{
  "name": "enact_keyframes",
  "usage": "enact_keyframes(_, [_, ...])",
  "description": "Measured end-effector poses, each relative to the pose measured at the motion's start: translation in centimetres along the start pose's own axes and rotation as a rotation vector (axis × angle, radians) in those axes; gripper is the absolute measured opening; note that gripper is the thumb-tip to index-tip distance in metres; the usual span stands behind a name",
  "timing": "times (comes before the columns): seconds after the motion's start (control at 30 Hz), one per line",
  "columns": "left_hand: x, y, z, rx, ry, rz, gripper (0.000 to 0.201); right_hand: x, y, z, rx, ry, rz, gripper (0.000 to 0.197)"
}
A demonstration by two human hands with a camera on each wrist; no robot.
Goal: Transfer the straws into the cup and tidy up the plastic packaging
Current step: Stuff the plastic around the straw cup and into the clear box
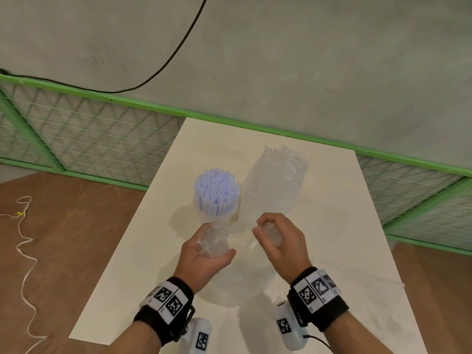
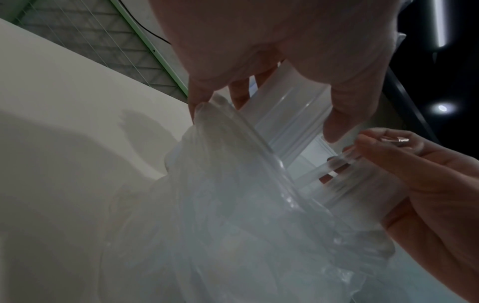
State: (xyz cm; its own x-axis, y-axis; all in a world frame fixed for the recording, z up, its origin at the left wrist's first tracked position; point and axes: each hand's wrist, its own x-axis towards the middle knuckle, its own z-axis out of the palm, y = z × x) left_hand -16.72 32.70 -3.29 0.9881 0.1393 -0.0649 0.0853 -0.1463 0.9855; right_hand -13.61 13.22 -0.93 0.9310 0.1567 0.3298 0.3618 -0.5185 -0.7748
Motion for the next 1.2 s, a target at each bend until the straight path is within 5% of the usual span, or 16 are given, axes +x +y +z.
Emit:
enact_keyframes(0.23, [0.2, -0.1, 0.0, -0.001, -0.003, 0.014, 0.040, 1.1, -1.1, 0.0, 0.059, -0.047, 0.030, 0.024])
enact_keyframes(0.5, [0.6, -0.2, -0.3, 0.104, -0.021, 0.062, 0.040, 9.3, -8.4, -10.3, 0.315, 0.437, -0.240, 0.016])
enact_keyframes(0.63, [0.7, -0.4, -0.3, 0.128, -0.033, 0.056, 0.049, 12.9, -8.5, -13.1, 0.401, 0.528, -0.278, 0.021])
enact_keyframes(0.9, [0.5, -0.3, -0.5, 0.055, -0.032, 0.009, 0.047, 15.6, -3.0, -10.4, 0.206, 0.316, -0.100, 0.021])
enact_keyframes(1.2, [0.2, -0.1, -0.4, -0.018, -0.043, -0.038, 0.043, 15.9, 1.1, -7.4, -0.456, -0.135, -0.325, 0.020])
